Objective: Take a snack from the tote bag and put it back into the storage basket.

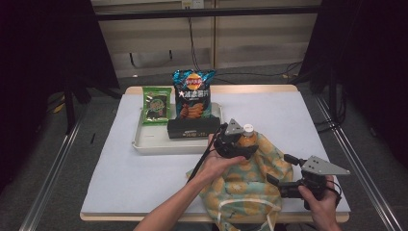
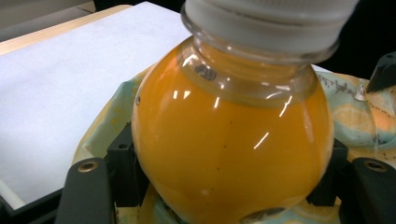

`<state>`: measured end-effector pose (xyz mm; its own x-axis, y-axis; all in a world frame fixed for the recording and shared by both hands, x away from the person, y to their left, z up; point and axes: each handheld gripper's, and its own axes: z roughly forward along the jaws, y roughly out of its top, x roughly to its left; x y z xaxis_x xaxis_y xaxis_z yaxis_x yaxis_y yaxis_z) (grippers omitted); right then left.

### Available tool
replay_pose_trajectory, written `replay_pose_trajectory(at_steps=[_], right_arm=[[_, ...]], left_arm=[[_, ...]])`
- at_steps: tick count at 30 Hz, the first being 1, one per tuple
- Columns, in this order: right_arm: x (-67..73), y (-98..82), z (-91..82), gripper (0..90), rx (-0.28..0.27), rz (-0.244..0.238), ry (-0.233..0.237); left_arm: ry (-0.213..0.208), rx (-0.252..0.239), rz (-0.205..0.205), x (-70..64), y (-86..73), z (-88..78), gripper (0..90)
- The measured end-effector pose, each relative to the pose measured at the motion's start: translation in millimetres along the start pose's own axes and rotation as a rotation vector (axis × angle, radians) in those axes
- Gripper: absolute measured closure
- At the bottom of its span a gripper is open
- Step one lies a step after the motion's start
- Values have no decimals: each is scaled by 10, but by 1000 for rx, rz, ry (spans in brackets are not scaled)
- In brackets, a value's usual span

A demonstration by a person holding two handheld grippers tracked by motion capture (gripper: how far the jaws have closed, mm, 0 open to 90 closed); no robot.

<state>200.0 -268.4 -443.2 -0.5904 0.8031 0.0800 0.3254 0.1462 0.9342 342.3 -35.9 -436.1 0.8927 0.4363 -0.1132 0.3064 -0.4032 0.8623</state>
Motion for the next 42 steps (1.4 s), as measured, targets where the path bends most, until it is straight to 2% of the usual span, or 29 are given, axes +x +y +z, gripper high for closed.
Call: replay_pose_trajectory(at_steps=[10,19,27,31,35,42], right_arm=[[3,-1,-5,58,0,-2,2],[8,1,2,58,-1,-3,0],[5,0,0,57,-1,-2,5],[3,0,0,56,1,-5,3],[-5,1,-1,56,-1,-5,-1],[-3,1,-2,55,-2,-4,1]], left_arm=[[-39,11,1,28,-20,-72,318],[-55,9,-6,16,-37,-121,318],[-85,1,18,-10,1,-173,318],[-105,-15,15,-28,22,-201,318],[-117,-14,35,-41,53,-236,318],[-147,-32,39,-29,77,-296,318]])
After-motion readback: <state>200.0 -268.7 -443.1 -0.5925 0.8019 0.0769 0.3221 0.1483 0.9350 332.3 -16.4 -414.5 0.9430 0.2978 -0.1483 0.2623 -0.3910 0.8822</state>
